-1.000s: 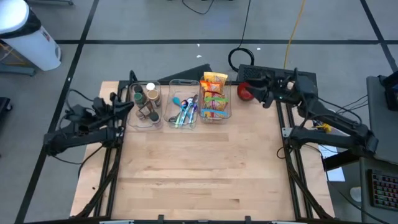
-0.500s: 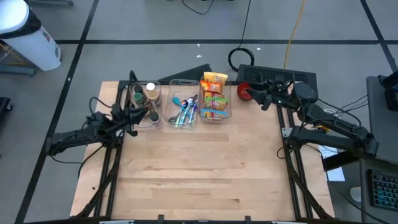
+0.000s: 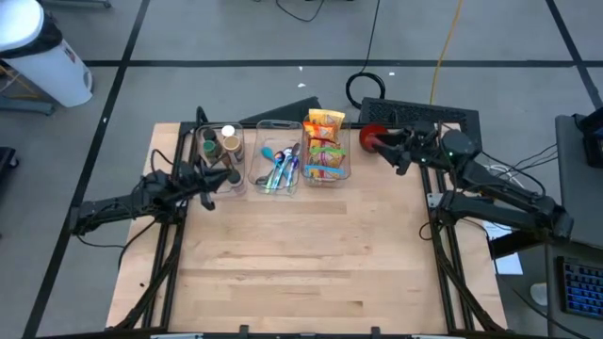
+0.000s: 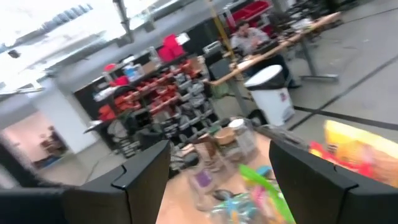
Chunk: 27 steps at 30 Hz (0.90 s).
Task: Pick & Place Food Item
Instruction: Return to Home Position
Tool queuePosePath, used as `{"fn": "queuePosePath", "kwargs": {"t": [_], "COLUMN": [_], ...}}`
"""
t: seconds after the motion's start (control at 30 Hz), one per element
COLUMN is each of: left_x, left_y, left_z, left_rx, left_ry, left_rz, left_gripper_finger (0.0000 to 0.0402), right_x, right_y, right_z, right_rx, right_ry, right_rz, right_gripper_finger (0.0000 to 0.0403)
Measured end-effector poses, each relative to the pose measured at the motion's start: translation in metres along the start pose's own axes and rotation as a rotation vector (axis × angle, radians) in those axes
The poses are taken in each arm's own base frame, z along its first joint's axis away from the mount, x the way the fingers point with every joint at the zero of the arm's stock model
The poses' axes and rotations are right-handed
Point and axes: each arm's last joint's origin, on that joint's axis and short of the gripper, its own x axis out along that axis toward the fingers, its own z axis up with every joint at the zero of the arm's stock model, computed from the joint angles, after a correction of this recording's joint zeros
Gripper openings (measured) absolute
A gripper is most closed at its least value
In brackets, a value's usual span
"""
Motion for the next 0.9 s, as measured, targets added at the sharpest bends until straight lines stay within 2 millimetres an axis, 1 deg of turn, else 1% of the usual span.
{"fn": "queuePosePath", "kwargs": {"t": [0.13,0.33,0.43,0.6,0.73,0.9], "left_x": [0.000,0.000,0.000,0.000,0.000,0.000], "left_y": [0.001,0.001,0.001,0.001,0.001,0.001], "left_z": [-0.005,-0.008,-0.008,-0.008,-0.008,-0.008], "left_rx": [-0.015,-0.020,-0.019,0.000,0.050,0.060], "left_ry": [0.056,0.083,0.083,0.083,0.083,0.082], "left_rz": [0.009,0.015,0.015,0.015,0.013,0.013], "left_gripper_finger": [0.0030,0.0030,0.0030,0.0030,0.0030,0.0030], "right_x": [-0.011,-0.029,-0.037,-0.046,-0.048,-0.049], "right_y": [-0.005,-0.006,-0.010,-0.024,-0.036,-0.044], "right_z": [-0.003,-0.014,-0.025,-0.049,-0.068,-0.083], "right_rx": [-0.014,-0.060,-0.058,-0.055,-0.091,-0.131], "right_ry": [-0.009,-0.019,-0.016,-0.039,-0.027,0.017], "right_rz": [-0.066,-0.075,-0.114,-0.230,-0.318,-0.352], "right_gripper_finger": [0.0265,0.0265,0.0265,0.0265,0.0265,0.0265]}}
